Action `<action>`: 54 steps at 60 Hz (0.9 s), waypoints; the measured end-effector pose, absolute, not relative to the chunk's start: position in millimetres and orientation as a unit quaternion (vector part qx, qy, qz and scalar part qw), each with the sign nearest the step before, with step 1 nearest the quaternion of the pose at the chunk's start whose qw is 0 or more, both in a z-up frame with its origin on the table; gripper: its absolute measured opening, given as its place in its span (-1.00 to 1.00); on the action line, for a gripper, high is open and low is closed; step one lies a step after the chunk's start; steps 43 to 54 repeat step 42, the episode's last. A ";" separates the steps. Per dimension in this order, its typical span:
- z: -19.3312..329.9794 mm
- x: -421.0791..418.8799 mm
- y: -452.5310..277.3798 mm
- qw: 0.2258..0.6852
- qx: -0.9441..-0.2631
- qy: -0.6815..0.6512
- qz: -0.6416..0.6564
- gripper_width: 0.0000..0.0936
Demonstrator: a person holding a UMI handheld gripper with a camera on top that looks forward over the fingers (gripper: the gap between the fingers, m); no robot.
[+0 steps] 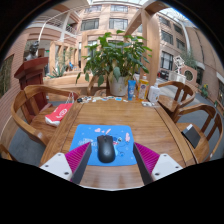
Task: Arrange mouse
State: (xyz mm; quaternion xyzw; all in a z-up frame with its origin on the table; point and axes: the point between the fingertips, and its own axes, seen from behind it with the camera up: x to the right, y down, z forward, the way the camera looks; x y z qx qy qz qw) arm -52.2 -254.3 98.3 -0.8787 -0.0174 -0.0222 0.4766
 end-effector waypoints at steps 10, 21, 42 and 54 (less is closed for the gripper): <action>130.7 -46.7 -306.6 0.488 -0.872 -0.007 -0.030 0.82; 142.4 -42.7 -346.7 0.490 -0.871 -0.004 -0.036 0.82; 145.4 -51.8 -374.0 0.487 -0.873 -0.024 -0.025 0.82; 145.4 -51.8 -374.0 0.487 -0.873 -0.024 -0.025 0.82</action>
